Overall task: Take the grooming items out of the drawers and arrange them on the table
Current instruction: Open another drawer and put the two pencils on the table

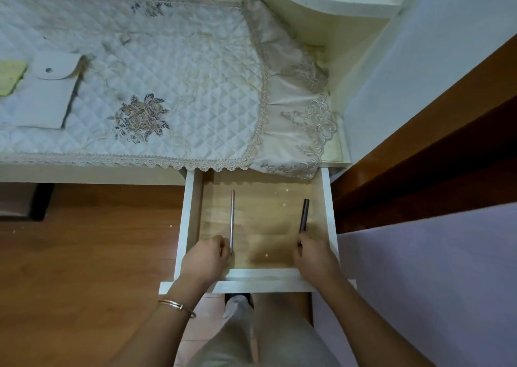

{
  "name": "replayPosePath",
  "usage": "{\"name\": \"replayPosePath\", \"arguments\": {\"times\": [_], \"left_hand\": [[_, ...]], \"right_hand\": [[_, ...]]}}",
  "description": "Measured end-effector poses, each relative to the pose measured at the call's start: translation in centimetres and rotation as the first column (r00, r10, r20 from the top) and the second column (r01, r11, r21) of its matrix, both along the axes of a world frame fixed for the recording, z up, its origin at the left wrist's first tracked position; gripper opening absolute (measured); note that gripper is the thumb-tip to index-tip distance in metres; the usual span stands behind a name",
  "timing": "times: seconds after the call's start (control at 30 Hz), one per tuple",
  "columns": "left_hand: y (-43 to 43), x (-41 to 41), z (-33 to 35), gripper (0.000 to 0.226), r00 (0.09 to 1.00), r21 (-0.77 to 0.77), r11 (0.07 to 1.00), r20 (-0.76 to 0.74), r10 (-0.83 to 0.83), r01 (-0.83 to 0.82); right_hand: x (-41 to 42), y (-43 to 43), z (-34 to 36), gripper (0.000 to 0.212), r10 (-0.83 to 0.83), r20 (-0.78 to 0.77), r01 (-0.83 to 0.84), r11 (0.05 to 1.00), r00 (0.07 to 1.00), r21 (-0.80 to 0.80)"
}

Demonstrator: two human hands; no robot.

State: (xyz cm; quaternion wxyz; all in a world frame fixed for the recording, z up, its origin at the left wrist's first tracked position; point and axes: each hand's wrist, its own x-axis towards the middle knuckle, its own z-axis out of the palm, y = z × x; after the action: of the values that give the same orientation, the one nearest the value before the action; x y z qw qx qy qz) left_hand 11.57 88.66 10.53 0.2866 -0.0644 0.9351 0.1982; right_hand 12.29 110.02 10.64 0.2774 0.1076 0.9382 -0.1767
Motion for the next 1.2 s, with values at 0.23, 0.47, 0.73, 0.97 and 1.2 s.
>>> {"name": "replayPosePath", "arguments": {"times": [0.23,0.47,0.73,0.97,1.2], "left_hand": [[2.0,-3.2,-2.2,0.023,0.968,0.116,0.963,0.095,0.232,-0.242],[3.4,-5.1,-4.7,0.018,0.941,0.064,0.942,0.106,0.321,-0.329],[3.6,-4.4,-2.8,0.007,0.961,0.189,0.944,0.111,0.252,-0.269],[1.9,-4.4,1.6,0.009,0.961,0.298,0.948,-0.209,0.183,-0.115],[-2.6,-7.0,6.7,0.01,0.802,0.314,0.908,-0.445,0.399,-0.277]], "right_hand": [[-5.2,-0.4,-2.1,0.058,-0.045,0.145,0.026,0.992,0.988,0.127],[-7.1,-0.3,-4.4,0.051,-0.027,0.145,0.008,0.992,0.989,0.129],[-7.2,-0.5,-2.6,0.022,-0.027,0.096,0.039,0.992,0.995,-0.121],[-7.3,-2.3,1.6,0.019,-0.03,-0.02,0.02,0.929,0.999,-0.369],[-11.5,-6.2,6.5,0.041,-0.07,-0.239,-0.069,0.846,0.968,-0.529]]}}
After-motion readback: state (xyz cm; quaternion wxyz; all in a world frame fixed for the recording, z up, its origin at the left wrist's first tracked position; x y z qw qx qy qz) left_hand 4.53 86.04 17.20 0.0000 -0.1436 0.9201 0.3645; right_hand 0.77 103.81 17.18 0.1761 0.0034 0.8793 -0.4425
